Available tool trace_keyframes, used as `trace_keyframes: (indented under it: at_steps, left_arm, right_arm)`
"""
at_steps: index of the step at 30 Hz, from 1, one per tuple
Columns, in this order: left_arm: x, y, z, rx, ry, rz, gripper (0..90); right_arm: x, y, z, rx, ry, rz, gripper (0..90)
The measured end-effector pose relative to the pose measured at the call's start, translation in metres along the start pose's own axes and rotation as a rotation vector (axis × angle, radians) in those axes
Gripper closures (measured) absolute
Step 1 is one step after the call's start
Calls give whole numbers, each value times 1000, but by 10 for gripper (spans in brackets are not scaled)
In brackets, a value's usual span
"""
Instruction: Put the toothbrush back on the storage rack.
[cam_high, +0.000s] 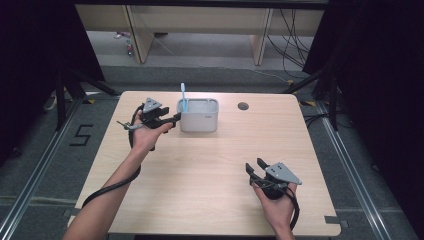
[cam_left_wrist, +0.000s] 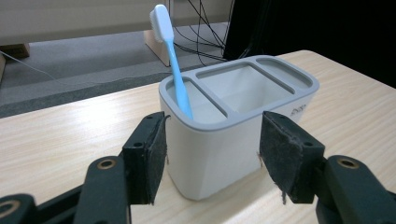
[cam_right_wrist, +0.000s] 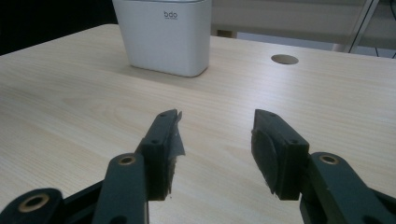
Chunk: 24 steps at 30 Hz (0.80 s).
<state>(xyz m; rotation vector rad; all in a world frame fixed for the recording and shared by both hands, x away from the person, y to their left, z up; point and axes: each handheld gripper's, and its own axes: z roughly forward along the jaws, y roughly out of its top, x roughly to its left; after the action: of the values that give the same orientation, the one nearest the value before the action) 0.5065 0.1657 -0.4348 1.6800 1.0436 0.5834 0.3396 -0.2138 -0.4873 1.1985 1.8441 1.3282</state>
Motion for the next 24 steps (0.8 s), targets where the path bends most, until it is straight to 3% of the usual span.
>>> trace_keyframes:
  at_steps: [7, 9, 10, 15, 16, 20, 21, 24]
  left_arm:
    - [-3, -9, -13, 9, -6, 6, 404]
    - [-5, -15, -20, 9, -8, 2, 404]
    - [-5, -17, -23, 9, -9, 4, 404]
    - [-7, -26, -36, -1, -7, 7, 403]
    - [-7, -26, -36, -1, -7, 7, 403]
    - [-8, -35, -46, -9, -4, 8, 404]
    - [-10, -41, -52, -16, 0, 15, 404]
    - [-14, -51, -60, -36, 4, 16, 405]
  right_arm:
    - [-3, -2, 2, -9, -10, -22, 514]
    - [-3, -2, 2, -2, 1, 9, 513]
    - [-4, -2, 1, -2, -14, -12, 512]
    - [-2, -2, 0, 21, -18, 32, 510]
    - [-3, -2, 1, 14, -18, 15, 510]
    - [-3, -3, 2, 13, -11, 23, 509]
    - [-5, -2, 2, 16, -11, -8, 509]
    - [-5, -2, 2, 17, -4, 0, 508]
